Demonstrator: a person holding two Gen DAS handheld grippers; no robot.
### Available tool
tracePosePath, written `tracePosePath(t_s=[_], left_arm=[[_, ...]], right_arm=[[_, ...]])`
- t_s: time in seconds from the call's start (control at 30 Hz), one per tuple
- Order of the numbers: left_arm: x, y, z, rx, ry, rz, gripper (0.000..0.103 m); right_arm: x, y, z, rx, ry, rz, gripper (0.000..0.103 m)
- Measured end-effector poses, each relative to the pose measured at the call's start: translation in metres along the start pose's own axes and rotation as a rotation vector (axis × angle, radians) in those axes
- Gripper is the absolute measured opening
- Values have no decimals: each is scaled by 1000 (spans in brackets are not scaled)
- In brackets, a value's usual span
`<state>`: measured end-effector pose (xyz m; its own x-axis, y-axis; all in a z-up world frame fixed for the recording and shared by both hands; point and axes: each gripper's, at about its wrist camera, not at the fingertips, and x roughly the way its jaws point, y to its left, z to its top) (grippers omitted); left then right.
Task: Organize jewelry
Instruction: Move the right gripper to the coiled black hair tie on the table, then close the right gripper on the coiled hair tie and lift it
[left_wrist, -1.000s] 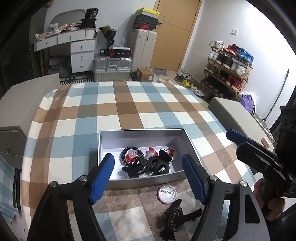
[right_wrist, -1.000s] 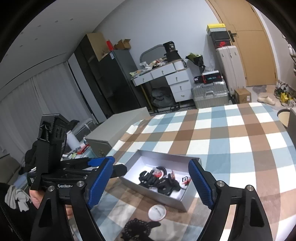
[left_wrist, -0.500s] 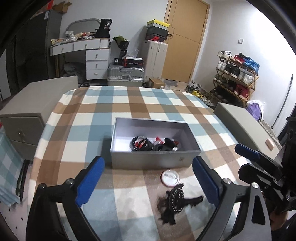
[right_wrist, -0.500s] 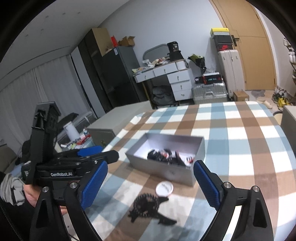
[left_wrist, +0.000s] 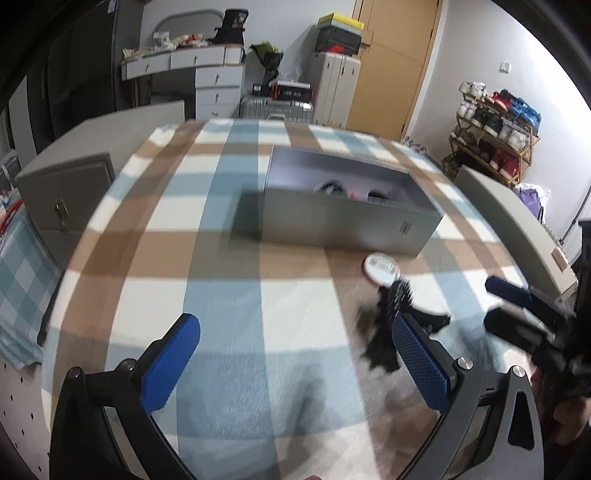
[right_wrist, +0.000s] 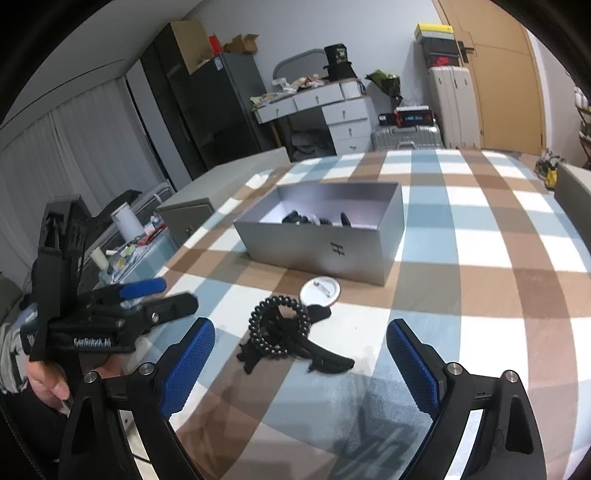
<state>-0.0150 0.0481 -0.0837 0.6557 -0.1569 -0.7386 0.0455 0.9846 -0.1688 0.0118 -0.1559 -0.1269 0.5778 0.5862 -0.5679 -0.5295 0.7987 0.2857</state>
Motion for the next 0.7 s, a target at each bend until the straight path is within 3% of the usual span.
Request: tracePosePath(t_s=[0.3,0.53,0.63,0.7], left_arm=[[5,12,-14,-41,51,-12,101],[4,17,-20,-53,67,0,101],[3,22,-22,-68,76,-8,101],[3,24,-23,-69,76,-1,101]], right_arm=[[33,16,4,-36,76,80,95],[68,21,9,-40,167,55,92],[74,22,8,-60,193,41,79],[77,22,7,-68,211,36,60]])
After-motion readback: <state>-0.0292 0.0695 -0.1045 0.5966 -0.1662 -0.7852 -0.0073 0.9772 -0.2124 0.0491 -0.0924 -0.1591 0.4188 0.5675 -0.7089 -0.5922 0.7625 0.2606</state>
